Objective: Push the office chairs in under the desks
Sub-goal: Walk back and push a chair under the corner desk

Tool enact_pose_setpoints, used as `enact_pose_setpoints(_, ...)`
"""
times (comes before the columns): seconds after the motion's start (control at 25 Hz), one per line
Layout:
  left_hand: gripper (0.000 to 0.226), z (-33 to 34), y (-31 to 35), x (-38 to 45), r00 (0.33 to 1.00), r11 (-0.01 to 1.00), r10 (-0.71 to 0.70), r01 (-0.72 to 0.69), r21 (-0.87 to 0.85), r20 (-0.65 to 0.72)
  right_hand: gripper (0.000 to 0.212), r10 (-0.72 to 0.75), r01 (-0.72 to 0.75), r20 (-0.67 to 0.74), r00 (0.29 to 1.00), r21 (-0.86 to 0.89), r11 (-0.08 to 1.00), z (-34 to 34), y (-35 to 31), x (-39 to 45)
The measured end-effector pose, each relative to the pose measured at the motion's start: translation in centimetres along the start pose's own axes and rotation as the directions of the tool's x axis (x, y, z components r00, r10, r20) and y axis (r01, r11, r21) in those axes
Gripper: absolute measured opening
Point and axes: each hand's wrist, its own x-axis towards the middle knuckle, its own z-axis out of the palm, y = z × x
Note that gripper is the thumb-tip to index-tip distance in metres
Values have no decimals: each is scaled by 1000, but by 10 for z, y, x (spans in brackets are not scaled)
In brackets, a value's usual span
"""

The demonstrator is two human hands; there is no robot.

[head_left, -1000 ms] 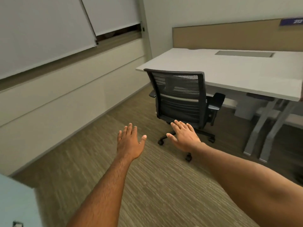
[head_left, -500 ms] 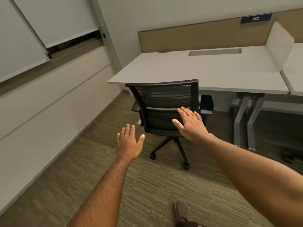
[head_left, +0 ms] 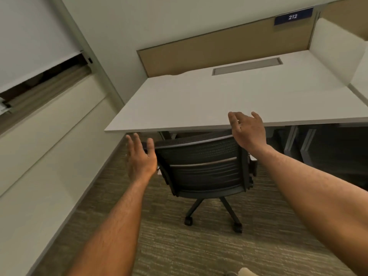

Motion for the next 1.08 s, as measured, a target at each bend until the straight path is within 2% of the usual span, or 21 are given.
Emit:
enact_pose_setpoints(0.08, 76, 4, 3, 44, 996, 992, -61, 68, -109, 71, 66, 47, -46, -16, 999, 18, 999, 3, 4, 10)
enact_pose_setpoints(0.12, 77, 7, 4, 59, 993, 991, -69, 80, -109, 100, 66, 68, -67, -16, 998, 14, 998, 7, 8, 15)
enact_pose_setpoints(0.24, 84, 21, 9, 84, 999, 1000, -25, 24, 13, 34, 59, 118, -118, -12, 993, -37, 992, 13, 14, 33)
enact_pose_setpoints(0.36, 85, 29, 17, 104, 999, 998, 17, -15, 64, -43, 48, 188, -191, -60, 980, -35, 981, 22, 17, 46)
enact_pose_setpoints(0.64, 81, 54, 4, 158, 998, 983, 56, -62, 171, 41, 38, 261, -267, -99, 960, -52, 962, 50, 12, 64)
enact_pose_setpoints(0.92, 74, 78, 19, 199, 982, 961, 162, -180, 212, 97, 42, 261, -266, -64, 963, -96, 959, 58, 26, 105)
enact_pose_setpoints(1.08, 75, 87, 27, 222, 971, 949, 191, -220, 227, 142, 55, 262, -266, -54, 964, -71, 961, 63, 34, 124)
